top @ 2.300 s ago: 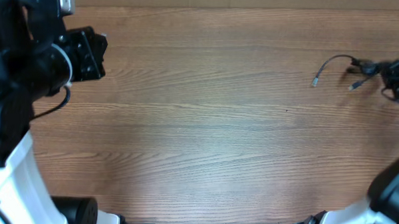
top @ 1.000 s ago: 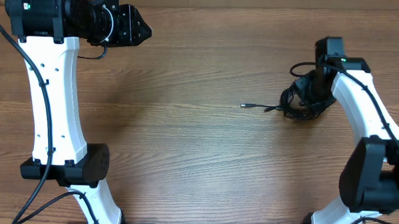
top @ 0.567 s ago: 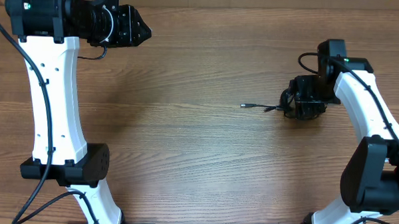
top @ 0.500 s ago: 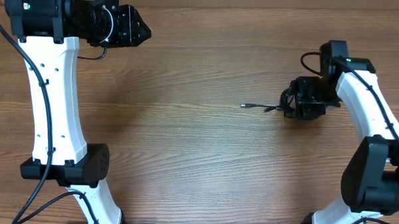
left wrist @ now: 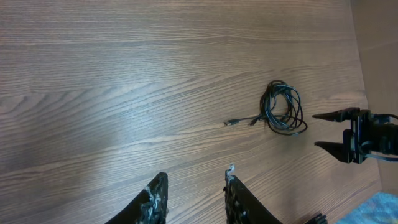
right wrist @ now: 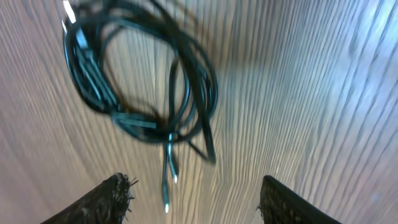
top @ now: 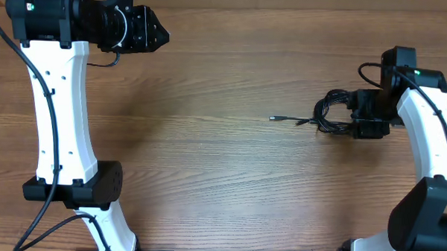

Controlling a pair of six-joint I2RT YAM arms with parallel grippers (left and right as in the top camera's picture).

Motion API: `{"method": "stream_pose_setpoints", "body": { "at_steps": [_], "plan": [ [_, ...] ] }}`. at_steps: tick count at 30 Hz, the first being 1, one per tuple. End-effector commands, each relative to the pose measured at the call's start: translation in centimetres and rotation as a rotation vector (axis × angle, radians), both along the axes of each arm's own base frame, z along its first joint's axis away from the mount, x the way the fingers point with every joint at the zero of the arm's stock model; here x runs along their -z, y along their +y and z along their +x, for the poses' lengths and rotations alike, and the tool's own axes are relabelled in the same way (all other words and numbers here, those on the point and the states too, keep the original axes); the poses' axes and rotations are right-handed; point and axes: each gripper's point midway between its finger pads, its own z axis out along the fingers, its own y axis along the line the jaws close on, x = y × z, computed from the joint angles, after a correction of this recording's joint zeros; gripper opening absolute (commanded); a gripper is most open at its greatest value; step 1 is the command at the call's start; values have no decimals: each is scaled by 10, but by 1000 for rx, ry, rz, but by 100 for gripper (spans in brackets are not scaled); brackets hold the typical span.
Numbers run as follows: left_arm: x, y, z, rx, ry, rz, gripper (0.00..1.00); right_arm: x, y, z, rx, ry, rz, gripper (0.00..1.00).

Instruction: Untangle cables

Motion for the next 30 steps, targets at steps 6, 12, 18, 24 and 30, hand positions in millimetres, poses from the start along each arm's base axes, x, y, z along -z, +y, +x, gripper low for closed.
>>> {"method": "stream_pose_setpoints", "body": {
  "at_steps": [6, 12, 18, 24, 30],
  "plan": [
    [-11, -2, -7, 32, -45, 16, 30, 19, -17, -7, -2, 20, -104, 74],
    [-11, -2, -7, 32, -45, 16, 30, 40, -16, -12, -27, 22, -105, 64],
    [-11, -2, -7, 32, -45, 16, 30, 39, -9, 10, -217, -82, -93, 4],
    [-11, -3, -8, 34, -45, 16, 31, 34, 2, 20, -344, -149, -53, 4],
    [-11, -6, -8, 40, -45, 16, 31, -29, 34, 52, -636, -429, -34, 4]
  ]
}}
